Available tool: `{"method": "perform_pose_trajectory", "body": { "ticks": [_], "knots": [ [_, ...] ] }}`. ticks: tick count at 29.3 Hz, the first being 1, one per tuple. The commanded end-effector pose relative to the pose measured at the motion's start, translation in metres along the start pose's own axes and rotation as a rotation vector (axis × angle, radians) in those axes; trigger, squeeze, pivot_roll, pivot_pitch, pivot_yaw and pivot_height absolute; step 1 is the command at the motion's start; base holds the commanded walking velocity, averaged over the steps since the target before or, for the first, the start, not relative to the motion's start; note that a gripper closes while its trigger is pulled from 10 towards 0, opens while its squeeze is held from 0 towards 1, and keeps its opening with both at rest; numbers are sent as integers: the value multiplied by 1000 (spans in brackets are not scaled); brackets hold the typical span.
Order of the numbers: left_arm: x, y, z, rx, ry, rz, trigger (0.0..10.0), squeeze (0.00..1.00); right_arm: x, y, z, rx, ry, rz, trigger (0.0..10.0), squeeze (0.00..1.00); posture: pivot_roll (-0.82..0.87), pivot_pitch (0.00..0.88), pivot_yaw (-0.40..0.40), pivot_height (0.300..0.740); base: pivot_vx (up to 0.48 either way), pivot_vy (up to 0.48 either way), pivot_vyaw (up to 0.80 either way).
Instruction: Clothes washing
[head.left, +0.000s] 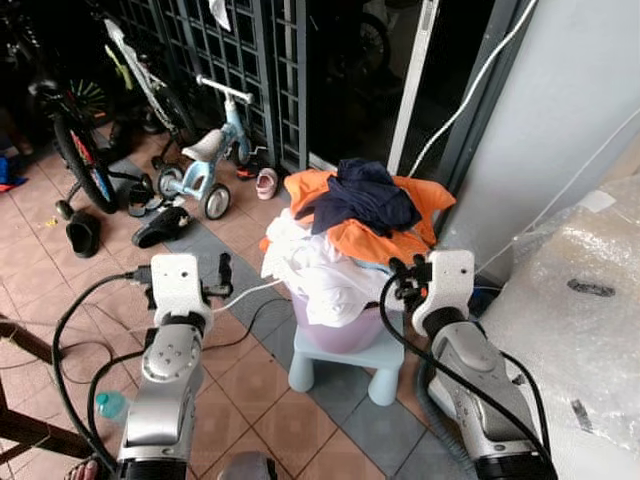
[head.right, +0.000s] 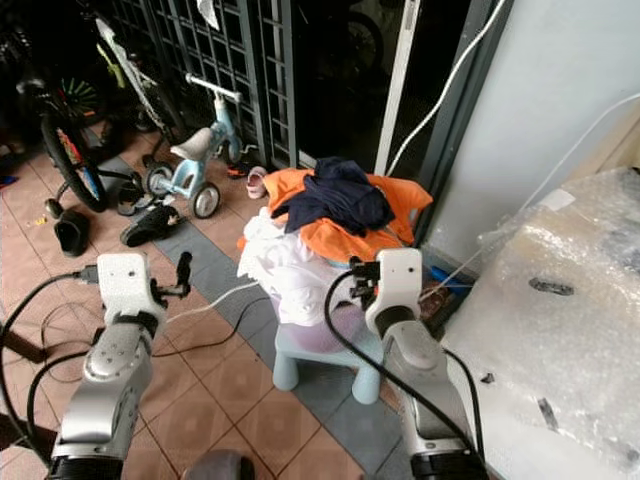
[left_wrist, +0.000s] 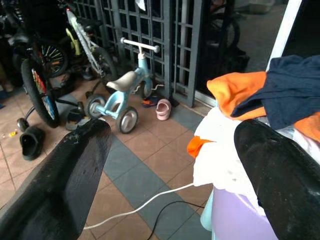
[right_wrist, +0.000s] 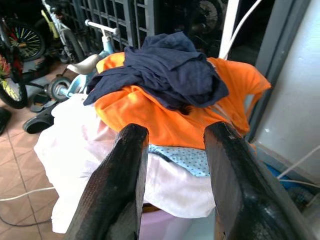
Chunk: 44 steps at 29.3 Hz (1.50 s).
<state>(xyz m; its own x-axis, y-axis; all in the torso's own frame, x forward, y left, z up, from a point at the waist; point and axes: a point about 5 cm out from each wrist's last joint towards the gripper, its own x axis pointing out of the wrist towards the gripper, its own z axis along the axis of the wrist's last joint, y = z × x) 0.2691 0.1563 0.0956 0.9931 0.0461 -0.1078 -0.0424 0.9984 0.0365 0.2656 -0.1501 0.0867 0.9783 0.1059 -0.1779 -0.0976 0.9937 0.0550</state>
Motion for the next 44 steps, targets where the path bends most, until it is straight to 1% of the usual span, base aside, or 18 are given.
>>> {"method": "perform_pose_trajectory", "body": {
  "ticks": [1, 3, 5, 8, 12, 17, 20, 24, 27, 28, 29, 34, 39, 41, 44],
  "knots": [
    [3, -1, 3, 4, -5, -9, 10000, 0, 1, -1, 3, -4, -15, -7, 10000, 1000, -39, 2, -21, 740, 315, 0, 0],
    [3, -2, 2, -2, 1, -15, 10000, 0, 2, -2, 2, -9, -8, -22, 10000, 1000, -38, 0, -23, 740, 334, 0, 0],
    [4, -4, 0, -8, 12, -19, 10000, 0, 4, 2, 0, -12, 2, -14, 10000, 1000, -46, 16, -16, 740, 394, 0, 0],
    [5, -6, 0, -10, 10, -26, 10000, 0, 8, 9, 2, -40, -6, 29, 10000, 1000, -55, 16, -4, 740, 402, 0, 0],
    [7, -6, 2, -9, 5, -29, 10000, 0, 12, 12, 7, -38, -18, 54, 10000, 1000, -62, 18, 9, 740, 409, 0, 0],
    [11, -9, 3, -12, 0, -35, 10000, 0, 18, 19, 11, -92, -28, 96, 10000, 1000, -70, 25, 26, 740, 436, 0, 0],
    [10, -13, 2, -14, 4, -45, 10000, 0, 19, 25, 9, -113, -17, 141, 10000, 1000, -67, 10, 26, 740, 432, 0, 0],
    [9, -15, 1, -16, 7, -48, 10000, 0, 18, 30, 3, -144, 4, 181, 10000, 1000, -57, 1, 16, 740, 403, 0, 0],
    [8, -14, -1, -17, 24, -27, 10000, 0, 18, 33, -2, -174, 25, 220, 10000, 996, -41, 0, 1, 740, 245, 0, 0],
    [8, -13, -3, -15, 36, -12, 10000, 0, 18, 33, -5, -185, 42, 243, 10000, 792, -36, 0, -4, 740, 0, 0, 0],
    [8, -12, -3, -16, 36, -4, 10000, 0, 19, 33, -6, -194, 47, 251, 10000, 0, -32, 0, -7, 740, 0, 0, 0],
    [7, -11, -5, -28, 46, 9, 10000, 0, 23, 32, -8, -209, 58, 269, 10000, 0, -16, 0, -24, 740, 0, 0, 0],
    [4, -11, -6, -35, 52, 6, 10000, 0, 28, 31, -7, -217, 62, 273, 10000, 0, -11, 0, -29, 740, 0, 480, 0],
    [5, -10, -5, -33, 53, 2, 10000, 0, 31, 33, -5, -228, 55, 277, 10000, 0, -19, 20, -18, 740, 0, 474, 0],
    [6, -12, -4, -28, 46, -1, 10000, 0, 33, 33, -1, -247, 32, 278, 10000, 0, -21, 15, -15, 740, 0, 465, 0]
  ]
}}
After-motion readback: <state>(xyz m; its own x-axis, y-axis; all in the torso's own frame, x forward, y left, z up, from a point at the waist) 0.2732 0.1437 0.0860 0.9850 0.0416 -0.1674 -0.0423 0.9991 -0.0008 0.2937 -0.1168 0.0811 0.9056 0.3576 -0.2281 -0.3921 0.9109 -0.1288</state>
